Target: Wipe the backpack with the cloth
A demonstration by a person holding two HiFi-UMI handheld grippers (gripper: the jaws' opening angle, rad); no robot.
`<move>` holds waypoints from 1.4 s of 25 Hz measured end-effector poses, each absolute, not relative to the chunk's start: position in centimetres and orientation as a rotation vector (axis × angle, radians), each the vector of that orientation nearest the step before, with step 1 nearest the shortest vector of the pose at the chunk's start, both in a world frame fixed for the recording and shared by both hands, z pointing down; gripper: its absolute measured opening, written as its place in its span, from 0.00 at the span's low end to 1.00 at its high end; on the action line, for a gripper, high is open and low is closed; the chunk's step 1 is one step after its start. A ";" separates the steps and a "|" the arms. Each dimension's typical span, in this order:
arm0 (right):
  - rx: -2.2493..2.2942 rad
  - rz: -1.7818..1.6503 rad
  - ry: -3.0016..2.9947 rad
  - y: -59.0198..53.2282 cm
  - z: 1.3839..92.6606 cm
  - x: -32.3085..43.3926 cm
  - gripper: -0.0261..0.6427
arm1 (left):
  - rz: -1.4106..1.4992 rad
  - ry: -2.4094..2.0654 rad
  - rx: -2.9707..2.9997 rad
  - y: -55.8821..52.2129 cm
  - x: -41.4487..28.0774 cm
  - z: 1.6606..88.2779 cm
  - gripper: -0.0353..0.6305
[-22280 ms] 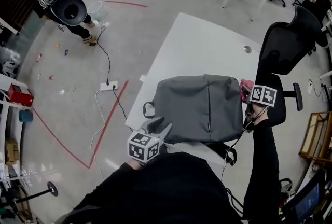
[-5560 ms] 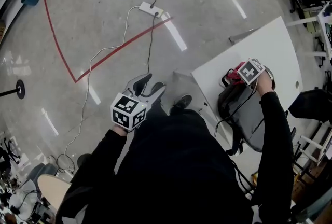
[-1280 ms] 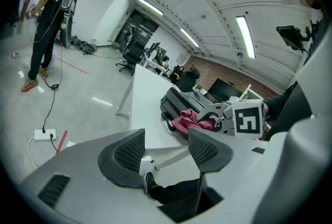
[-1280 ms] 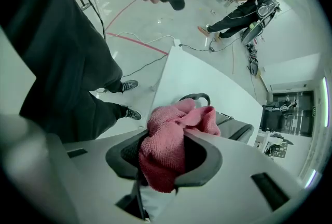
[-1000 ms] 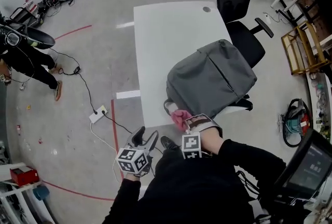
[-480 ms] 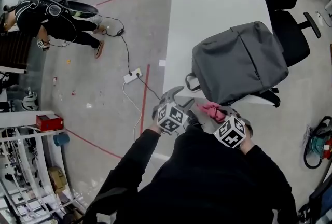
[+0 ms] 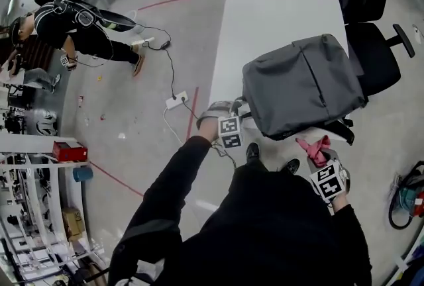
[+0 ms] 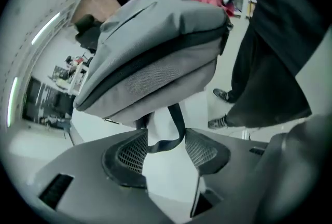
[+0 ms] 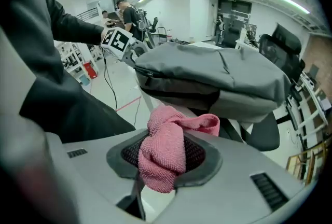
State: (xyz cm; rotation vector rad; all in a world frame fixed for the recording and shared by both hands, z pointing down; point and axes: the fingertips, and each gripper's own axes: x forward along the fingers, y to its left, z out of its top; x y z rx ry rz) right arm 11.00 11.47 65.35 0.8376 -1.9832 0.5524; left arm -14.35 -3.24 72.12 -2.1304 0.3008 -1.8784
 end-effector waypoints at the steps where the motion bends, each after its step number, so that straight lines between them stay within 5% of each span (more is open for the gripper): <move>1: 0.873 0.587 -1.970 11.7 65.4 11.8 0.25 | -1.868 0.231 -2.057 -3.6 -14.6 71.9 0.41; 20: 1.115 0.834 -1.838 12.0 66.3 5.8 0.25 | -1.329 -0.039 -1.796 -7.1 -15.9 72.4 0.38; 26: 1.175 0.851 -1.816 12.3 66.0 4.8 0.25 | -1.182 -0.053 -1.837 -6.2 -15.1 72.0 0.28; 27: 1.179 0.858 -1.814 12.5 66.0 4.7 0.25 | -1.145 -0.038 -1.837 -6.0 -14.7 71.6 0.18; 35: 1.377 0.928 -1.872 11.3 65.0 7.9 0.25 | -0.933 0.123 -2.336 -4.6 -7.4 56.4 0.13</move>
